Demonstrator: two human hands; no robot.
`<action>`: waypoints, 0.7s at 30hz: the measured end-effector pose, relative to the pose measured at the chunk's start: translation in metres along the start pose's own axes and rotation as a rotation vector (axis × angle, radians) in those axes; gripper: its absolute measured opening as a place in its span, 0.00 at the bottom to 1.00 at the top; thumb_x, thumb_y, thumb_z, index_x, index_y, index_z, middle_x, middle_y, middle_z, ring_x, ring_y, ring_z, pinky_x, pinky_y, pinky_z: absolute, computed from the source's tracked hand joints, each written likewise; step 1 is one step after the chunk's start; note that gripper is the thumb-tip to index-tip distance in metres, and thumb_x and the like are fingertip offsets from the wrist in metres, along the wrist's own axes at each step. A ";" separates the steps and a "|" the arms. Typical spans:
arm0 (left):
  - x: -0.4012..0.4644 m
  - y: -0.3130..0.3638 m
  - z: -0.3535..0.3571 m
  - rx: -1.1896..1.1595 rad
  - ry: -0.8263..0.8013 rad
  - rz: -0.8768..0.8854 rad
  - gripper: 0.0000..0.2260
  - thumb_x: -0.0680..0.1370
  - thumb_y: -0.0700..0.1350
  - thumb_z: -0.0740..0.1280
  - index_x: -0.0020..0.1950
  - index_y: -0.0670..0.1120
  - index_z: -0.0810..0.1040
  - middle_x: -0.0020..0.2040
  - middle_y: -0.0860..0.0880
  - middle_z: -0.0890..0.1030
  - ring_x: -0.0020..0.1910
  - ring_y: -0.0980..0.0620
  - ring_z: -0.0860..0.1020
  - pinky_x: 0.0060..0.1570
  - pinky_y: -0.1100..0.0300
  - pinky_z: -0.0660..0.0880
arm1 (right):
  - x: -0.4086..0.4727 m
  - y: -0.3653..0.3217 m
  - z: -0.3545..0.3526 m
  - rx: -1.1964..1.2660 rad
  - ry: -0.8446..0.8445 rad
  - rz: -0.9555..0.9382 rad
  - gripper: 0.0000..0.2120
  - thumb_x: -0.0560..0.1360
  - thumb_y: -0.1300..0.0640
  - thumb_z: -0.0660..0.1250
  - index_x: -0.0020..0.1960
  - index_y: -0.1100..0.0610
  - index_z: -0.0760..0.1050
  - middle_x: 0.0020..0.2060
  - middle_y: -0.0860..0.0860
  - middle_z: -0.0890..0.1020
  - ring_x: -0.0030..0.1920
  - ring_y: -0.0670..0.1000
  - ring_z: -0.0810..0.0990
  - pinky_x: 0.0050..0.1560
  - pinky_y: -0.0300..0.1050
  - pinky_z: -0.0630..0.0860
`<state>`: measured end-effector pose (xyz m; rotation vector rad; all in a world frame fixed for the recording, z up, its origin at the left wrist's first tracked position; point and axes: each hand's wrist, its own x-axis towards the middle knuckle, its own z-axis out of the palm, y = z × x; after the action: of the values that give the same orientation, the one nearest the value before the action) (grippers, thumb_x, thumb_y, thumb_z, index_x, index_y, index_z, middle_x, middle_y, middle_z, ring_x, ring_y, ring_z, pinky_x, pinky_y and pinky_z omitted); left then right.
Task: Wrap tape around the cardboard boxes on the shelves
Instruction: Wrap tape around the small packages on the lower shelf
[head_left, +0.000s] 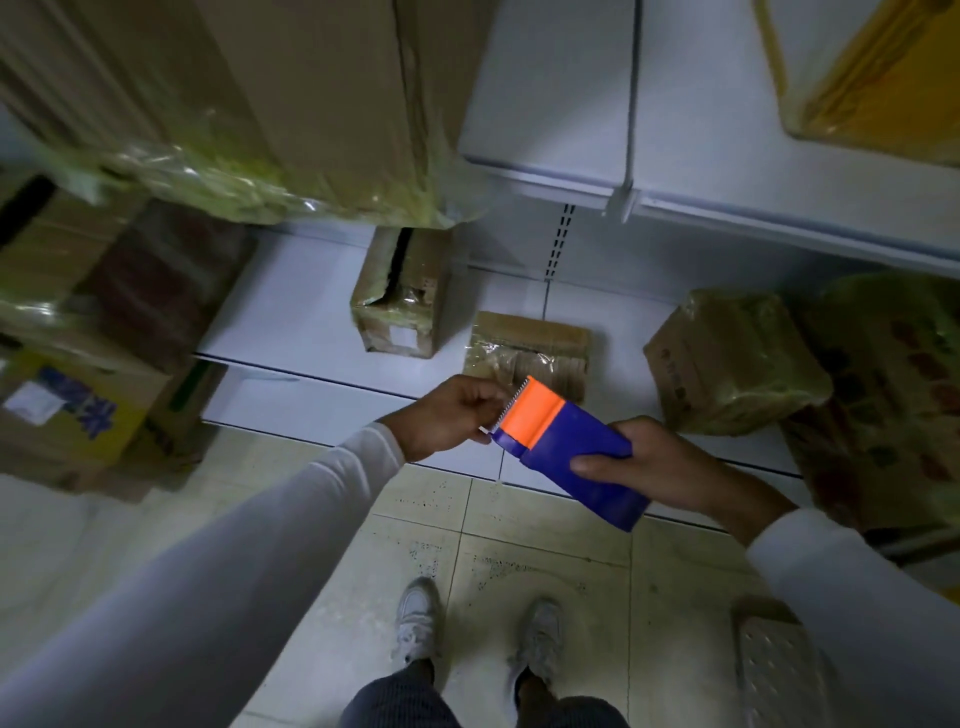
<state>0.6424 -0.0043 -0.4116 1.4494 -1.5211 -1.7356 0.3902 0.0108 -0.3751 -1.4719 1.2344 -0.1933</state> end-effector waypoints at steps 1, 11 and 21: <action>0.000 -0.002 -0.002 -0.008 0.031 0.011 0.09 0.81 0.36 0.59 0.49 0.40 0.79 0.46 0.43 0.79 0.46 0.48 0.76 0.54 0.45 0.76 | 0.002 -0.001 -0.002 -0.002 -0.017 0.004 0.11 0.72 0.52 0.73 0.40 0.60 0.78 0.34 0.53 0.83 0.35 0.50 0.81 0.38 0.43 0.73; 0.009 -0.003 -0.030 -0.037 0.220 0.194 0.08 0.81 0.37 0.60 0.45 0.39 0.76 0.36 0.44 0.76 0.35 0.54 0.75 0.38 0.63 0.75 | 0.022 -0.013 -0.054 -0.132 -0.144 0.049 0.21 0.64 0.38 0.76 0.38 0.56 0.76 0.28 0.52 0.81 0.29 0.50 0.80 0.35 0.44 0.73; 0.039 -0.007 -0.072 -0.001 0.527 0.061 0.09 0.82 0.39 0.58 0.49 0.37 0.76 0.35 0.45 0.74 0.31 0.57 0.73 0.35 0.63 0.73 | 0.037 0.001 -0.134 -0.049 -0.037 0.107 0.11 0.72 0.58 0.73 0.36 0.63 0.75 0.24 0.56 0.78 0.26 0.50 0.76 0.28 0.35 0.69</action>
<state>0.6927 -0.0674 -0.4242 1.6698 -1.2594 -1.1847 0.3114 -0.1010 -0.3484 -1.4411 1.2920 -0.0639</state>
